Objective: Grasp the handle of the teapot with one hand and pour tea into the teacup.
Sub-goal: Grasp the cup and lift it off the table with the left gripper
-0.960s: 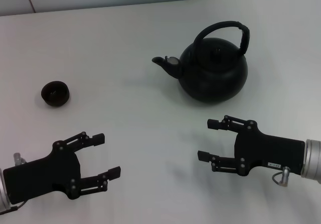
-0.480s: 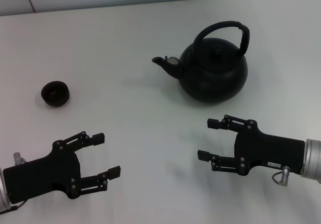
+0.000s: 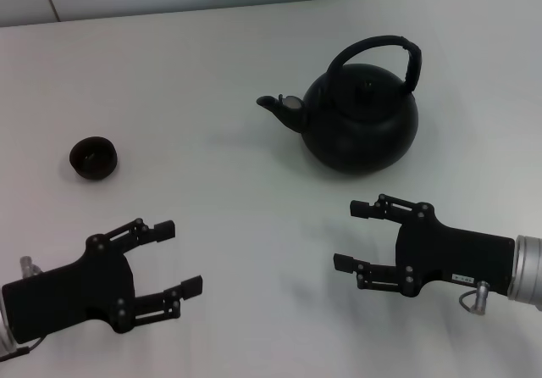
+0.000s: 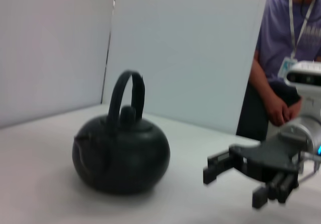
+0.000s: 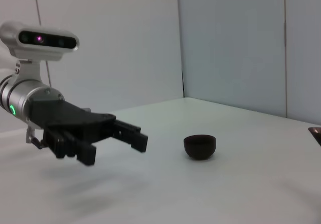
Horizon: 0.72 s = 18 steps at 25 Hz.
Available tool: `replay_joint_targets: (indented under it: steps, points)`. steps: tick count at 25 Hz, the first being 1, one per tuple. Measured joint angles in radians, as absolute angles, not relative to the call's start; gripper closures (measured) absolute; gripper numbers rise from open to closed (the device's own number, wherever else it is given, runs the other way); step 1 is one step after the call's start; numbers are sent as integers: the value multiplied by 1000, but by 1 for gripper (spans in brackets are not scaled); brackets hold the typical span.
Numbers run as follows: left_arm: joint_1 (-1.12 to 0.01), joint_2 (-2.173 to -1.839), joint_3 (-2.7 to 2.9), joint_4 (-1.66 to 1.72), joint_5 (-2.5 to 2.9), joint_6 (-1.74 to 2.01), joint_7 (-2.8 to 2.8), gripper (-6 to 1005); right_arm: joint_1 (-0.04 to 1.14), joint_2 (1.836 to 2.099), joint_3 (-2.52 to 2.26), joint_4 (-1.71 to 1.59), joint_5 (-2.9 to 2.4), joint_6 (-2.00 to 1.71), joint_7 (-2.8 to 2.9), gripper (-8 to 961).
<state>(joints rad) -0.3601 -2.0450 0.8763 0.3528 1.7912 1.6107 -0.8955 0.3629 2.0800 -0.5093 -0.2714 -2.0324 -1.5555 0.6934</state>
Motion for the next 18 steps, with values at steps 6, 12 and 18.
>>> replay_joint_targets:
  steps: [6, 12, 18]
  points:
    - [-358, -2054, 796, 354, 1783, 1664, -890, 140, 361, 2080, -509, -271, -2032, -1556, 693, 169]
    - [-357, -2059, 597, 354, 1782, 1691, -851, 140, 359, 2080, -509, -271, -2032, -1560, 693, 170]
    - [-357, -2065, 436, 349, 1782, 1657, -782, 141, 357, 2080, -509, -271, -2032, -1561, 693, 170]
